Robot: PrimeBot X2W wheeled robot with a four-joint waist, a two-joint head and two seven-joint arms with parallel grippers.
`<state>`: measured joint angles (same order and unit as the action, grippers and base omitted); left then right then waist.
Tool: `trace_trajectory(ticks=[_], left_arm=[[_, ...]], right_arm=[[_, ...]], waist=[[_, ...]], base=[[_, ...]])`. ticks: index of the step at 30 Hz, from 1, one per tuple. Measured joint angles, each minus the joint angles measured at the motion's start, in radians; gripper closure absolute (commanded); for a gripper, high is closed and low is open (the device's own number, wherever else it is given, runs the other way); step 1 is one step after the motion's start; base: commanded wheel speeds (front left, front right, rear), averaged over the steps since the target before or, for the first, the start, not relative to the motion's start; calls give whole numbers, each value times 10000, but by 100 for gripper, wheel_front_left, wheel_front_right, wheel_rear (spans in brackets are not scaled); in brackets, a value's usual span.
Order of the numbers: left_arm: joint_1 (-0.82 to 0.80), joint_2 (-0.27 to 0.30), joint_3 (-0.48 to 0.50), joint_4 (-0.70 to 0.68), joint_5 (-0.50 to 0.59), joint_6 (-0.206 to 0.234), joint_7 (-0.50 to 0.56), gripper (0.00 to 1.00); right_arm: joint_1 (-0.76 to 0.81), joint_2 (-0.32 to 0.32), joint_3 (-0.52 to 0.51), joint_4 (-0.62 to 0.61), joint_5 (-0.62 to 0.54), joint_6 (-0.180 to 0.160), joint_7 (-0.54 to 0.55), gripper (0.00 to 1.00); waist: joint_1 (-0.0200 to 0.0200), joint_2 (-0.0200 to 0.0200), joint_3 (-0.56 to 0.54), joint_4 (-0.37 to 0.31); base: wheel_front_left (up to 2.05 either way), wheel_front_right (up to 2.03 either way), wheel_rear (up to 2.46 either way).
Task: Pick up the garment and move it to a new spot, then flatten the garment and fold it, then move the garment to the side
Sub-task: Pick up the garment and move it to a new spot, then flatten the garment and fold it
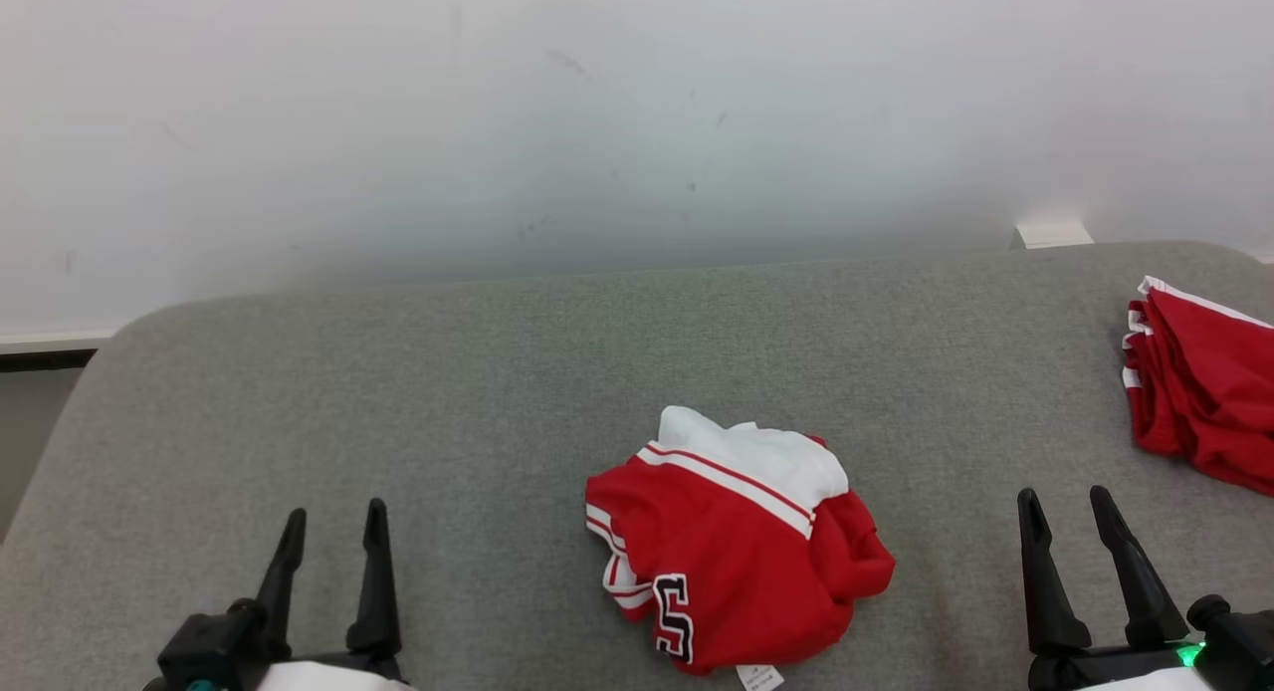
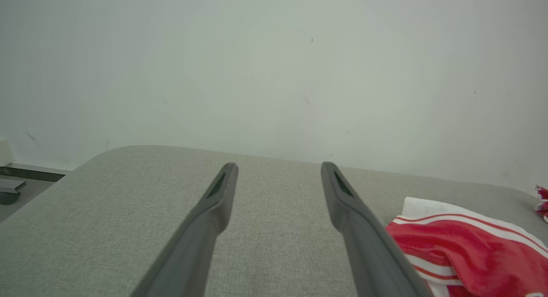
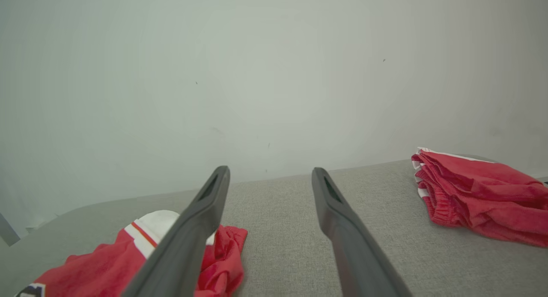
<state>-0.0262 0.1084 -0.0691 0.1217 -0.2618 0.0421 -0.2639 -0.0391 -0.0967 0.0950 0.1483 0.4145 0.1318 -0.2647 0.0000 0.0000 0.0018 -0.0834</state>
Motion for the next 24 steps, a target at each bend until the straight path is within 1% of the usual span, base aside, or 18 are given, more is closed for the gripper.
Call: trace_trajectory(ticks=[6, 12, 24], left_arm=[[-59, -280, 201, 140, 224, -345, 0, 0], [-84, -435, 305, 336, 378, -602, 0, 0], [-161, -564, 433, 508, 552, -857, 0, 0]], right_arm=[[-12, -86, 67, 4, -173, 0, 0, 0], [-20, -92, 155, 50, -178, 0, 0, 0], [-64, -196, 318, 205, -174, 0, 0, 0]], waist=[[0, 0, 9, 81], [0, 0, -7, 102], [1, 0, 22, 202]], base=[[0, 0, 0], [0, 0, 0], [0, 0, 0]])
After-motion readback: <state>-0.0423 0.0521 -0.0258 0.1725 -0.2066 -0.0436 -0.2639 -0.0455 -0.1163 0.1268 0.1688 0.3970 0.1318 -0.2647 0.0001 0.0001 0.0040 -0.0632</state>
